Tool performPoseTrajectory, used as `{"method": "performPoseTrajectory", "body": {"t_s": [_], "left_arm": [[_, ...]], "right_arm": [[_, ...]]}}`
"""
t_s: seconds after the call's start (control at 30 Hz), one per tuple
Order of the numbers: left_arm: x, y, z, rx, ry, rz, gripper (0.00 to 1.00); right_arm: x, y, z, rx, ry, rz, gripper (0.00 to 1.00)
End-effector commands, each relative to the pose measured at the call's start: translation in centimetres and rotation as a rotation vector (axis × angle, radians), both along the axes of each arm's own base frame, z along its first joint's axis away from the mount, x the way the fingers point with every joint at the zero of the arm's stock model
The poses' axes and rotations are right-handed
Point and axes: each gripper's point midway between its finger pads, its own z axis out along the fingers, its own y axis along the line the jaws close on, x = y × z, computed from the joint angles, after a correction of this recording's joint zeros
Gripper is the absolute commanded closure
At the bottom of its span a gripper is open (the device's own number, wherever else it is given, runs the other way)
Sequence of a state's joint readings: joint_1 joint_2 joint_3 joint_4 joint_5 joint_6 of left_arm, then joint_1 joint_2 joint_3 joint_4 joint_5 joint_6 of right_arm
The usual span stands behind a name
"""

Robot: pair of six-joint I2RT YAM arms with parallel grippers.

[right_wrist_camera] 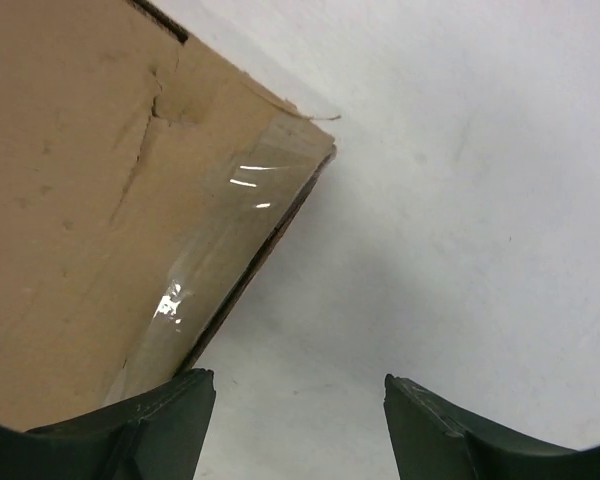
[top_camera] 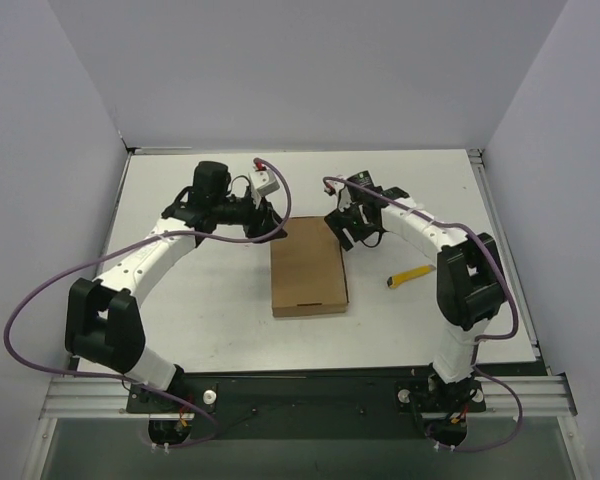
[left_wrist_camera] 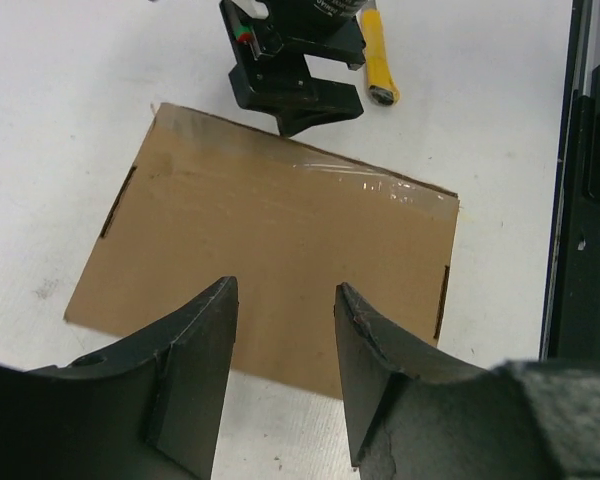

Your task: Unpack the express box

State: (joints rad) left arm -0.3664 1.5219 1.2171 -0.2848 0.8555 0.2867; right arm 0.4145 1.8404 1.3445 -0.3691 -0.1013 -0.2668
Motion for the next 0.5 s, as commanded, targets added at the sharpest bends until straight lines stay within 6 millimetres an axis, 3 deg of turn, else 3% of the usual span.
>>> {"method": "performPoseTrajectory", "body": {"t_s": [0.0, 0.07, 0.13, 0.27, 0.47], "left_arm": [[-0.6, -0.6, -1.9, 0.034, 0.015, -0.035, 0.47], [-0.8, -1.0, -3.5, 0.054, 0.045, -0.057, 0.50], [-1.3, -1.1, -4.7, 0.078, 0.065, -0.085, 0.55], [-2.3, -1.0, -8.5, 0.118, 0.140, -0.109, 0.59], [-3.2, -0.2, -12.1, 0.178, 0.272, -0.083, 0.62]], "right_arm": [[1.8, 0.1, 3.7, 0.065, -0.069, -0.142, 0.31], [1.3, -0.1, 4.7, 0.116, -0.059, -0.159, 0.31], [0.0, 1.1, 5.3, 0.213, -0.015, -0.132, 0.31], [-2.9, 2.3, 3.8, 0.274, 0.066, -0.059, 0.31], [-3.4, 3.6, 3.2, 0.335, 0.107, -0.041, 0.32]]}}
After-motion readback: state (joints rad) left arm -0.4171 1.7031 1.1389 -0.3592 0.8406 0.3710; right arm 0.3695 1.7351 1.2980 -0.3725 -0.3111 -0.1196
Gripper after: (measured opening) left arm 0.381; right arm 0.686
